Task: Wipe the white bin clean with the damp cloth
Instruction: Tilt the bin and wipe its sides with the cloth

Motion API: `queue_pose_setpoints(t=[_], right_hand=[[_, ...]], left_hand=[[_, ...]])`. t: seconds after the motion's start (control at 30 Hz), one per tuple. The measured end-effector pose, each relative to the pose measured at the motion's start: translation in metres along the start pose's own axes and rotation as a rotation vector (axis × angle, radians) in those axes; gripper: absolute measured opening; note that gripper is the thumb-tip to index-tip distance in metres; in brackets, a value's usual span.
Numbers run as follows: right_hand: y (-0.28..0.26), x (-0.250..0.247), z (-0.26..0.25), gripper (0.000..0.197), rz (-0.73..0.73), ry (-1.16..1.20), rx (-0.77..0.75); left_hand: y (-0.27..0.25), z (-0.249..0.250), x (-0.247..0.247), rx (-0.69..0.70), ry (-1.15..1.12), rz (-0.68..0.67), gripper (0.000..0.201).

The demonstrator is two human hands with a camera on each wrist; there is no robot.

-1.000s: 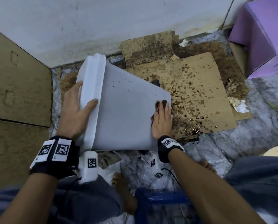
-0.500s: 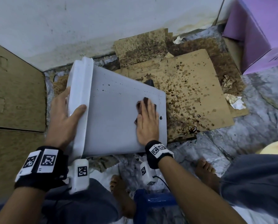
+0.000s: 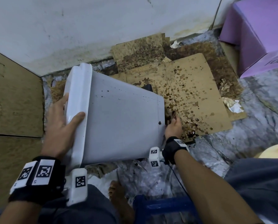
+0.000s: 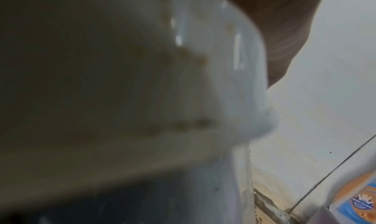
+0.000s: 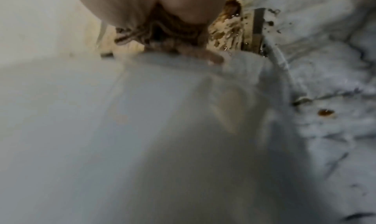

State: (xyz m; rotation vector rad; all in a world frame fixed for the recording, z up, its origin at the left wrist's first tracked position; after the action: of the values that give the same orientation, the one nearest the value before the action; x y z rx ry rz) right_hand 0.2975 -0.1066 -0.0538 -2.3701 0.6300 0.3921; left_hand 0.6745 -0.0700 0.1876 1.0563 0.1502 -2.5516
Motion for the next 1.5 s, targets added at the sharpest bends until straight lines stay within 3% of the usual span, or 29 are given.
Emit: queue_pose_setpoints(t=[0.03, 0.1, 0.23, 0.33, 0.37, 0.5, 0.6, 0.67, 0.73, 0.8, 0.87, 1.0, 1.17, 1.3, 1.5], right_hand=[[0.003, -0.008, -0.002, 0.038, 0.029, 0.075, 0.038], [-0.001, -0.022, -0.022, 0.038, 0.066, 0.116, -0.029], [-0.051, 0.006, -0.079, 0.041, -0.184, 0.031, -0.473], [-0.087, 0.039, -0.070, 0.054, -0.295, -0.097, -0.696], [-0.086, 0.041, -0.062, 0.059, -0.249, -0.115, -0.696], [-0.047, 0.027, -0.024, 0.054, -0.097, -0.232, -0.360], [-0.023, 0.007, -0.018, 0.042, -0.044, -0.116, -0.179], [-0.025, -0.001, -0.030, 0.040, -0.021, -0.006, -0.136], [-0.046, 0.000, -0.068, 0.039, -0.073, 0.078, -0.276], [-0.094, 0.013, -0.119, 0.040, -0.214, 0.152, -0.550], [-0.154, 0.032, -0.153, 0.043, -0.365, 0.135, -0.834], [-0.244, 0.071, -0.166, 0.048, -0.553, -0.038, -1.181], [-0.250, 0.096, -0.165, 0.054, -0.649, -0.245, -1.221], [-0.232, 0.115, -0.186, 0.054, -0.659, -0.247, -1.192], [-0.198, 0.142, -0.214, 0.051, -0.583, -0.253, -1.147]], left_hand=[[-0.002, 0.000, -0.001, -0.004, -0.009, 0.014, 0.066], [-0.004, 0.002, -0.003, -0.012, -0.018, 0.037, 0.068], [-0.008, 0.009, -0.001, -0.018, -0.007, 0.035, 0.071], [-0.008, 0.011, -0.003, -0.022, 0.010, 0.032, 0.074], [-0.009, 0.010, -0.002, -0.025, 0.001, 0.028, 0.075], [-0.012, 0.010, -0.001, -0.064, -0.036, 0.021, 0.069], [-0.009, 0.013, -0.002, -0.097, -0.041, 0.021, 0.079], [-0.005, 0.014, -0.004, -0.094, -0.035, 0.028, 0.078], [-0.002, 0.015, -0.004, -0.094, -0.042, 0.037, 0.068], [0.002, 0.014, -0.004, -0.112, -0.043, 0.048, 0.065], [0.003, 0.013, -0.003, -0.127, 0.018, 0.049, 0.074], [-0.001, 0.017, -0.001, -0.128, 0.071, 0.057, 0.077], [-0.002, 0.014, 0.000, -0.145, 0.031, 0.056, 0.067], [0.002, 0.009, 0.000, -0.142, 0.069, 0.057, 0.057], [0.004, 0.000, -0.002, -0.217, 0.056, 0.039, 0.065]])
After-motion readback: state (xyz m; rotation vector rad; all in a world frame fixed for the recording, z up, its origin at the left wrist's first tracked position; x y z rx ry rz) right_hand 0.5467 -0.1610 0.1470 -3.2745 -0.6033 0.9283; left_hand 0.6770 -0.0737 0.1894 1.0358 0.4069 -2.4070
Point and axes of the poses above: each hand's wrist, its own y-axis towards the middle knuckle, its own x-axis out of the palm, z = x × y, the point moved 10 cm from there along y, towards the middle knuckle, and after that the axes turned 5 degrees about z, right-handed, at the moved point
